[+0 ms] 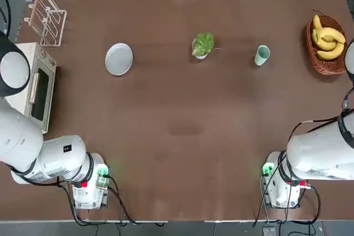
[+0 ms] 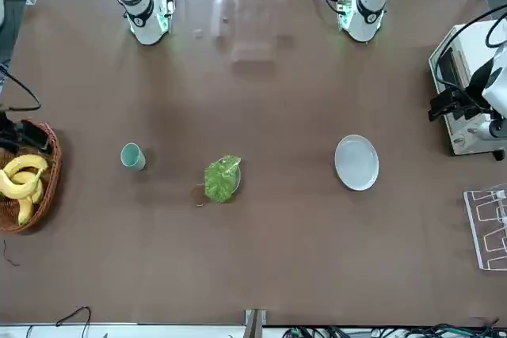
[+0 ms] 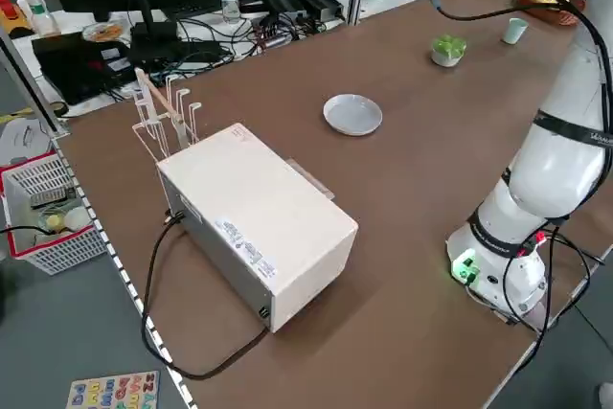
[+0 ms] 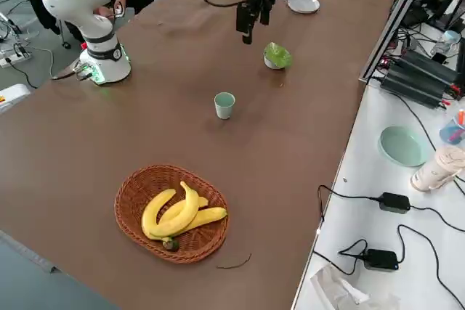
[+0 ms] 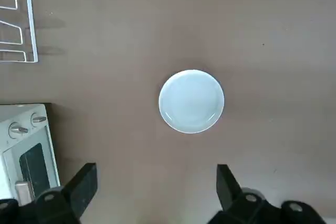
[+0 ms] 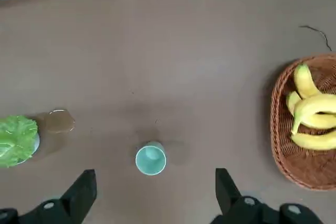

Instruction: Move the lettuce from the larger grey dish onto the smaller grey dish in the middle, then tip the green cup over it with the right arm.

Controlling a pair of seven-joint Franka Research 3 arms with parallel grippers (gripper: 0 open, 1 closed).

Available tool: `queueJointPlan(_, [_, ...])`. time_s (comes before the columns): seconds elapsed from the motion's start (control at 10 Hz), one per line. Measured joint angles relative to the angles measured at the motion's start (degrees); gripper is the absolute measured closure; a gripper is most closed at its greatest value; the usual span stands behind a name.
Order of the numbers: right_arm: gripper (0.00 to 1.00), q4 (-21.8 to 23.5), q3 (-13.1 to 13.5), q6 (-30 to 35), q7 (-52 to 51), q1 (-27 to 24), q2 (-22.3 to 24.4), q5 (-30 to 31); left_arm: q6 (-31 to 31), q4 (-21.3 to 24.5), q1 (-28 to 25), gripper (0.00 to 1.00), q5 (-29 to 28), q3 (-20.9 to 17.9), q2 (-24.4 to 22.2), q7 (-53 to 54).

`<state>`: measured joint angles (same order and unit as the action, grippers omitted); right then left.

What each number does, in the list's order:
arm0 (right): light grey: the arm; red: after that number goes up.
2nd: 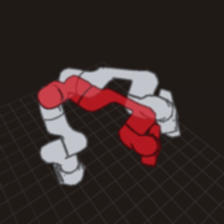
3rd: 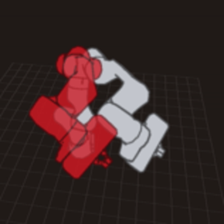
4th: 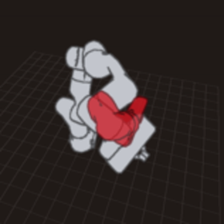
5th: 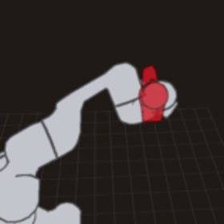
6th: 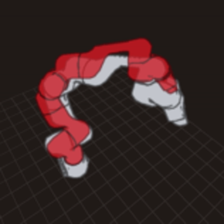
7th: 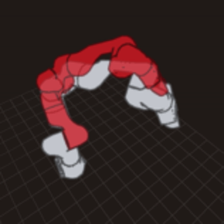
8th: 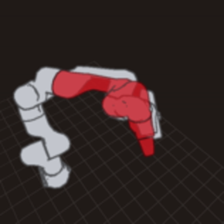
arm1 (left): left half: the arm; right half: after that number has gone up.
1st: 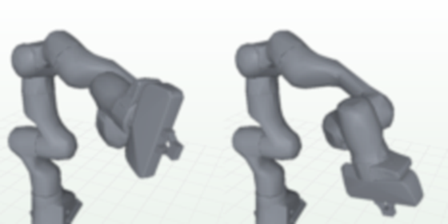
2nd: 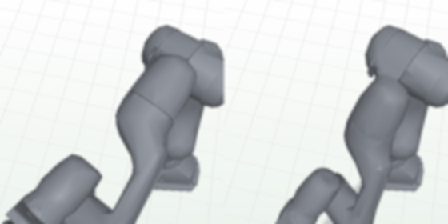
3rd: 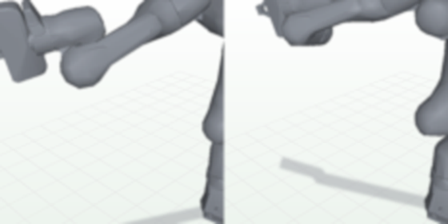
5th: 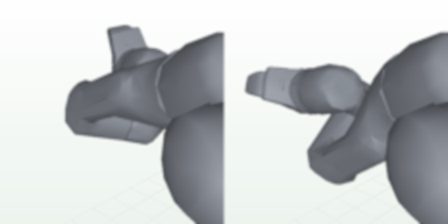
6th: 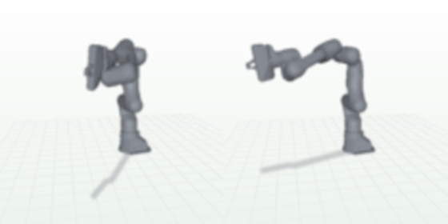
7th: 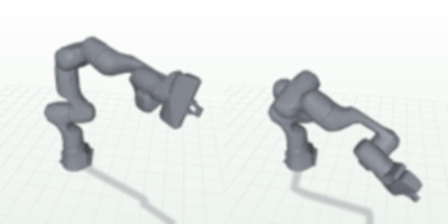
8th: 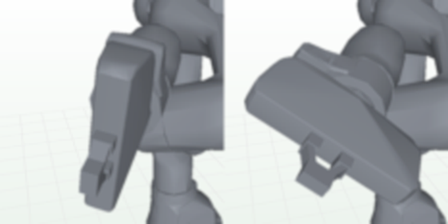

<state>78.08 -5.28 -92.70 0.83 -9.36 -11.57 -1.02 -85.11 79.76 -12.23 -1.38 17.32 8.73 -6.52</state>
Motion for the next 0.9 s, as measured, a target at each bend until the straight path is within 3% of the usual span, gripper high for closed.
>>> queueJointPlan(0.3, [0.0, -2.11, 0.53, 6.31, 0.73, -0.12, -0.11, 0.0, 0.0, -0.01, 0.24, 0.0, 0.0, 0.05, 0.0, -0.01])
queueJointPlan(0.9, [0.0, -2.44, 0.57, 7.61, 0.75, -0.17, -0.43, -0.03, -2.9, -0.56, -0.09, 0.0, 0.0, -0.07, -0.05, 0.87])
